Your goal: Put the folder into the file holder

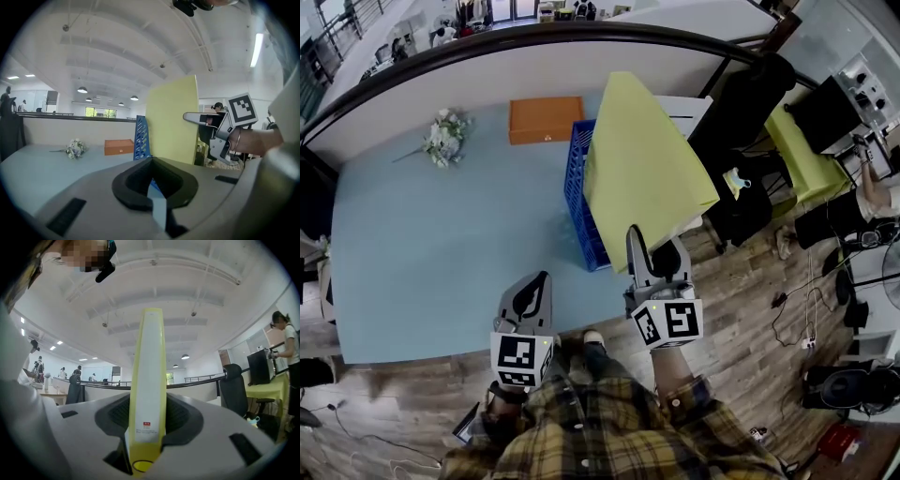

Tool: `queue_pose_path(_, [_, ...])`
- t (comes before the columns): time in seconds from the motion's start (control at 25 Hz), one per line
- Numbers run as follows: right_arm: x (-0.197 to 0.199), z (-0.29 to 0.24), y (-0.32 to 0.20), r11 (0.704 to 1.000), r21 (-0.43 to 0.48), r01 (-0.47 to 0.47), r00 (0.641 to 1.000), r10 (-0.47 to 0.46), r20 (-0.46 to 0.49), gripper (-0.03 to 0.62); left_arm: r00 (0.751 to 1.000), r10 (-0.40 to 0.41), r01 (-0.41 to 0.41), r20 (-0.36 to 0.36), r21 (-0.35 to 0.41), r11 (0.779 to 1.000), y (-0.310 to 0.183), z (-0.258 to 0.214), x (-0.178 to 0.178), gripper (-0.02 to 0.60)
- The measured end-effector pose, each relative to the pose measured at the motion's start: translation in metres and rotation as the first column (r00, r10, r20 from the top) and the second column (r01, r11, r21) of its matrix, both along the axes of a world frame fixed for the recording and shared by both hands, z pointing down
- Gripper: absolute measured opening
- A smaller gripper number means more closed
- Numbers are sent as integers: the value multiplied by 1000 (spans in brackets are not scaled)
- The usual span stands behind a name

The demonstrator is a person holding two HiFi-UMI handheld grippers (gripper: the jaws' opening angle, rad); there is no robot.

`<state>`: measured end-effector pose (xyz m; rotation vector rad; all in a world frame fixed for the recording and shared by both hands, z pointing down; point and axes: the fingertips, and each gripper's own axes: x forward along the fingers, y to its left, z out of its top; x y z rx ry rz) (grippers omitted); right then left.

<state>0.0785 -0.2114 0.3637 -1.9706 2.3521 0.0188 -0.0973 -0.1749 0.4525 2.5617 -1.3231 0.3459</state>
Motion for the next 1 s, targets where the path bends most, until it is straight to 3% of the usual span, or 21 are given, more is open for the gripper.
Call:
queue_pose_path(0.6, [-4, 14, -26, 997, 74, -16, 999, 13, 45, 170, 1000, -9, 9, 8, -29, 1000, -13, 10, 6, -8])
queue_pose_path(1.0, [-3, 36, -34, 999, 46, -21, 999, 19, 42, 172, 1000, -3, 4, 13, -75, 997, -14, 21, 5, -9])
